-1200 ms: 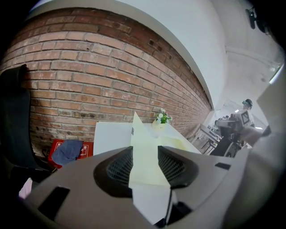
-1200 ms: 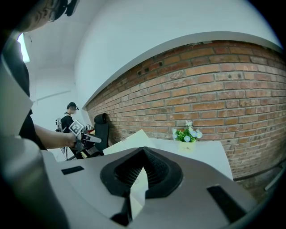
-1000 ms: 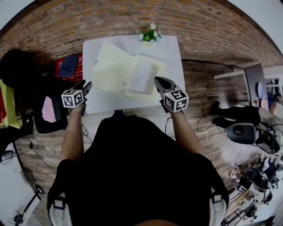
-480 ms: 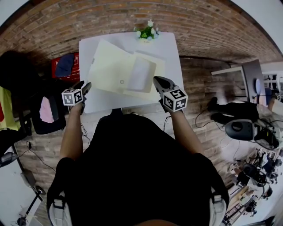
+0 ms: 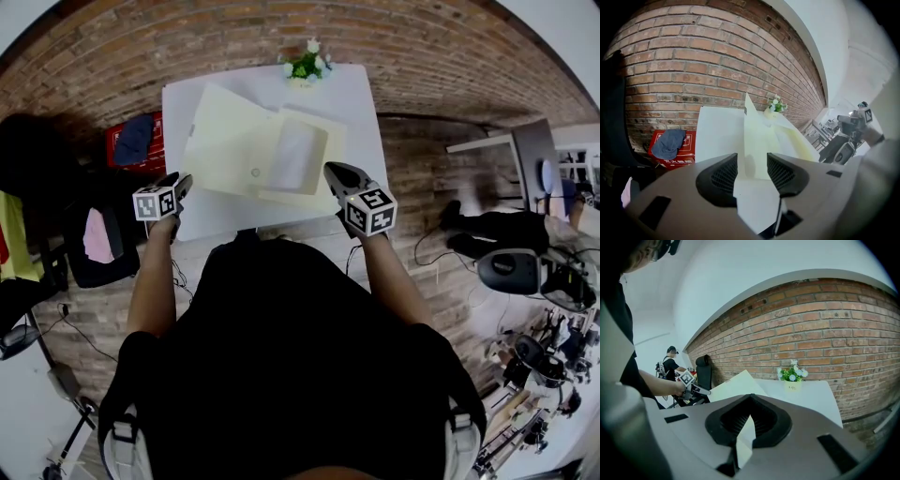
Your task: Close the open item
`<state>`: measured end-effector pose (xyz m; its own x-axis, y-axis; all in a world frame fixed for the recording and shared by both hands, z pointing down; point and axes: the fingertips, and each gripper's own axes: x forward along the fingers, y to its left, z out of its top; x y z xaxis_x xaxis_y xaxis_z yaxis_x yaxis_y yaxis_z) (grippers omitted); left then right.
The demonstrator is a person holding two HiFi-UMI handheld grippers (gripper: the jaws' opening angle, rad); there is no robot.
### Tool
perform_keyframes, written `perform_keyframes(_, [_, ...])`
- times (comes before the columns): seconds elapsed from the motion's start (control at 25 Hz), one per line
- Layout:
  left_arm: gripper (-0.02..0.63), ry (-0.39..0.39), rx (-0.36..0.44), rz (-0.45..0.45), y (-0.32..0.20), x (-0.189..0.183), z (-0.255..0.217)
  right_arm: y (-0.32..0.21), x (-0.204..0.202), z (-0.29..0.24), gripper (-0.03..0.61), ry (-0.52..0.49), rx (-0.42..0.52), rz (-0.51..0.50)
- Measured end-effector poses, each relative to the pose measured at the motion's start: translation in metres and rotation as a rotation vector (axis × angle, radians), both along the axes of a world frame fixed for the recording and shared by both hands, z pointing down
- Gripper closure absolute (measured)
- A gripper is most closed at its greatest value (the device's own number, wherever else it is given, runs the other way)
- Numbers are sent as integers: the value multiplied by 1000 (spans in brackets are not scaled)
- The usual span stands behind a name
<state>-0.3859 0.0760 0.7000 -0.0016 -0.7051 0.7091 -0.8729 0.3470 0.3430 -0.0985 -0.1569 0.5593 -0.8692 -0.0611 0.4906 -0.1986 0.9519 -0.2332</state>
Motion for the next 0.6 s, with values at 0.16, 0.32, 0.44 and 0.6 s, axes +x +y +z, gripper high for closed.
perform_keyframes(0.16, [466,-2,-23,0,1,0,4,-2,3,2,558,1,-7,2])
perform_keyframes(0.32, [503,21,-31,5,1,5,10,-2,6,6,558,4,-16,2])
perform_keyframes(0.44, [531,18,-26,3,0,7,8,-1,10,8,558,6,-21,0])
perform_keyframes(0.6, [554,8,-23,2,-2,9,2,-2,15,12,558,11,-25,2])
